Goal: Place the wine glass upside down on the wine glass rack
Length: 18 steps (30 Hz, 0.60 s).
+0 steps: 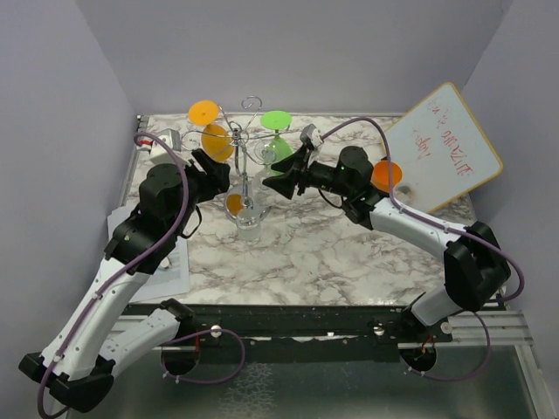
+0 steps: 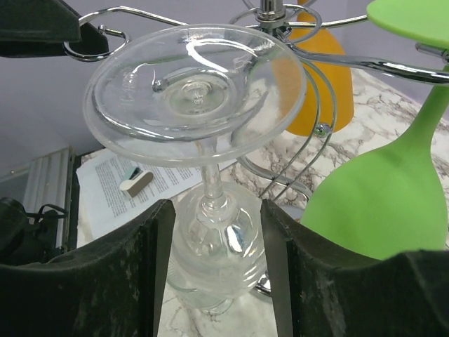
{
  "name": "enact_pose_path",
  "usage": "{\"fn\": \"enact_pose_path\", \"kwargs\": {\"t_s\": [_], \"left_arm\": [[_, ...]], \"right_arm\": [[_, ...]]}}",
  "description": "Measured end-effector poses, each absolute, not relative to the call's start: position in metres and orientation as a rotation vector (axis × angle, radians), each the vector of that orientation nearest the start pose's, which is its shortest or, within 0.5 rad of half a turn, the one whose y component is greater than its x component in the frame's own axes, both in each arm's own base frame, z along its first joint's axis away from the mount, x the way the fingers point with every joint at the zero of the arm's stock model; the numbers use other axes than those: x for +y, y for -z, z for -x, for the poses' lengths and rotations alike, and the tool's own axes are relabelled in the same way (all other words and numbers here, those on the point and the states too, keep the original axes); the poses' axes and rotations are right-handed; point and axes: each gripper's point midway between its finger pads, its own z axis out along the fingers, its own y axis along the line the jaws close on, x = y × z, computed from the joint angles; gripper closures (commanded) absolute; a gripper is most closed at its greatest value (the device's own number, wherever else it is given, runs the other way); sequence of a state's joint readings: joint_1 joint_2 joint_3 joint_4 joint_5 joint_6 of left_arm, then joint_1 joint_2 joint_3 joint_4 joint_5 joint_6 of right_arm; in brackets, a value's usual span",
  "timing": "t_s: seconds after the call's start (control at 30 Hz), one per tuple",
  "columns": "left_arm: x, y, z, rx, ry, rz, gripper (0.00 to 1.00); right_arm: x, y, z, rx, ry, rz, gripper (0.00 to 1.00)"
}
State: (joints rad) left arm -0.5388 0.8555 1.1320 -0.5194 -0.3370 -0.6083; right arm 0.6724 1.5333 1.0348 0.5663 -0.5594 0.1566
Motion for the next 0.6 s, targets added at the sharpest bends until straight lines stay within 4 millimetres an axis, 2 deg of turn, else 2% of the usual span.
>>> {"fn": "enact_pose_path", "kwargs": {"t_s": [0.1,0.27,0.43,0.6], "left_arm": [[-0.121,-0.353,-0.272,1.788,0.507,0.288,0.24],[-0.118,-0.368,-0.264,1.761,0.516,0.246,0.08],[-0.117,-0.378,-0.246,1.738,0.540,0.147,0.02],[-0.112,-0.381,-0.218,1.717,0.575,0.070,0.01]], "right_arm": [[0.374,-0.286,-0.309,1.373,-1.077,0.858,0.26],[0.368,-0.294,-0.301,1.377,-1.090,0.848,0.23],[0.351,-0.301,-0.281,1.370,-1.083,0.839,0.22],[0.324,-0.292,-0.263,1.435,-1.046,0.779,0.22]]}}
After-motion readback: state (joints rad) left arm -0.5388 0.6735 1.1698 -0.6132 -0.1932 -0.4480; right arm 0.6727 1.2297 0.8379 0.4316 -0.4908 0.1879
